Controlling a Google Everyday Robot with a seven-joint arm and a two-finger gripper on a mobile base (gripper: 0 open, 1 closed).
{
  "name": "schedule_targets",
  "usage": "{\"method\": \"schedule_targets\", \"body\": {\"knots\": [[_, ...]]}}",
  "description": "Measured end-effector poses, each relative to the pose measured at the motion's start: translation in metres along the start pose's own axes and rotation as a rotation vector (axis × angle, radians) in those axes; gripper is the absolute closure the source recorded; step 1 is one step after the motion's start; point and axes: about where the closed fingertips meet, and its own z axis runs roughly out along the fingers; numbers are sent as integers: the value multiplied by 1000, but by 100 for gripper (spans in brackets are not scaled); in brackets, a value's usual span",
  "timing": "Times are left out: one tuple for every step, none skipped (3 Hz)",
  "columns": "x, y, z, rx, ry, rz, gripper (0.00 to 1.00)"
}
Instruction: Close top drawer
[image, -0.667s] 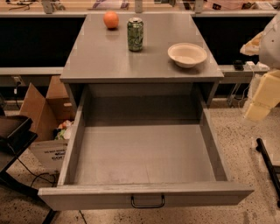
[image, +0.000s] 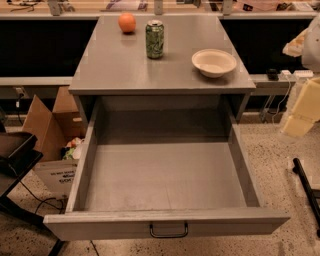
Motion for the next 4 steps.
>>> {"method": "schedule_targets", "body": {"knots": [[30, 50, 29, -63, 68, 138, 27], [59, 96, 66, -160, 142, 217, 50], [89, 150, 115, -253, 191, 267, 81], [103, 182, 150, -274, 156, 274, 100]]}}
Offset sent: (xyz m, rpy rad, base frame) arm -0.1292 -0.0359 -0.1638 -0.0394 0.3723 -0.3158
